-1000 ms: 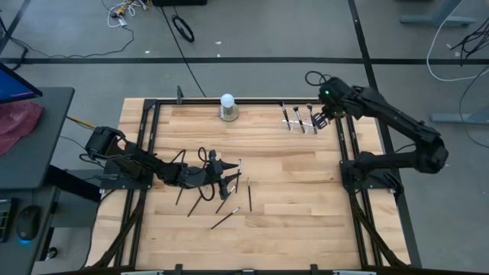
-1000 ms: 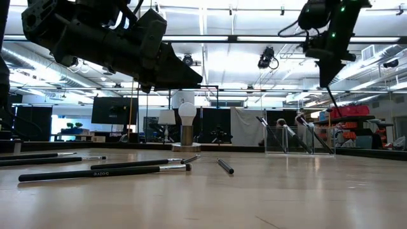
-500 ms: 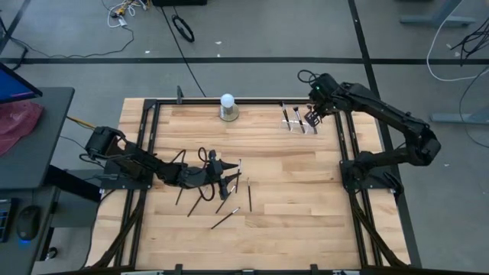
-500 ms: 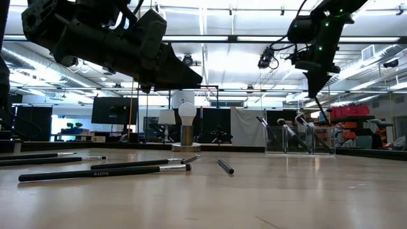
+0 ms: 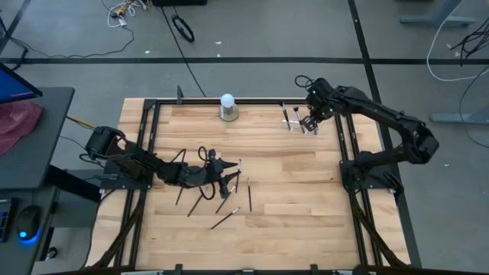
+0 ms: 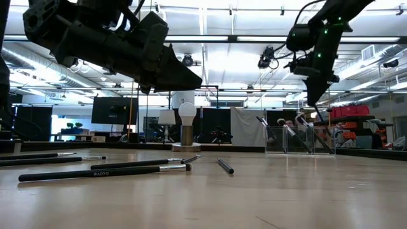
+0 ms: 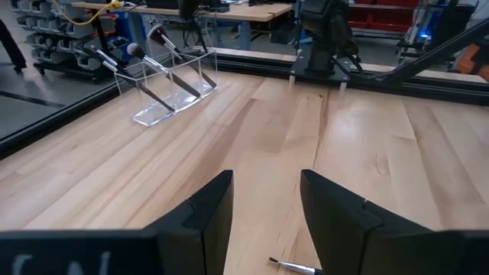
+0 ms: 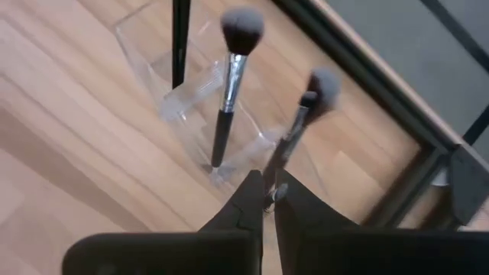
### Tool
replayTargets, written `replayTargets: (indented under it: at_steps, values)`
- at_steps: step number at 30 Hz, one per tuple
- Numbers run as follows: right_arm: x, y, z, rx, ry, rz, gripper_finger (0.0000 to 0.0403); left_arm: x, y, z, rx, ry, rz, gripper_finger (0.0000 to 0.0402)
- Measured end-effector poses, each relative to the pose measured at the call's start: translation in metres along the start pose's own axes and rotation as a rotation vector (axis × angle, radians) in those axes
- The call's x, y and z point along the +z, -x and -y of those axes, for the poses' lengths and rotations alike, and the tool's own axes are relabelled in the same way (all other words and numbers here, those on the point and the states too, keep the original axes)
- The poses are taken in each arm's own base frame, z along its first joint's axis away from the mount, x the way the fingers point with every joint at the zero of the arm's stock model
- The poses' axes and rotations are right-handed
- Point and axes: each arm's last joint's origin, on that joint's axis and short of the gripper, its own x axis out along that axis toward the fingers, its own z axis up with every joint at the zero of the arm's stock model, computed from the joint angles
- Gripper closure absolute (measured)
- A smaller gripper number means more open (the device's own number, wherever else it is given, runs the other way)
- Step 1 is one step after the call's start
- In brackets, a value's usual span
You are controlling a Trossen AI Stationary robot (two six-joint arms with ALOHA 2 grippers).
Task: Put items in baskets/containers
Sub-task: Put the silver eyeshadow brush into the transparent organizer
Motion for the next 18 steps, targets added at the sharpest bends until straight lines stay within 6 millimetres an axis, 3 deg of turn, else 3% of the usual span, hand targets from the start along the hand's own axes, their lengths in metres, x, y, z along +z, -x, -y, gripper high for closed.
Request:
replayTargets:
  at_steps: [7, 18]
  values:
    - [0.000, -0.022, -0.003, 0.004, 0.001, -0.006, 0.0373, 0.000, 0.000, 0.000, 0.000, 0.012, 0.000, 0.0241]
    - [0.008, -0.031, -0.001, -0.017, 0.005, 0.031, 0.0331, 0.000, 0.000, 0.000, 0.000, 0.015, 0.001, 0.0241]
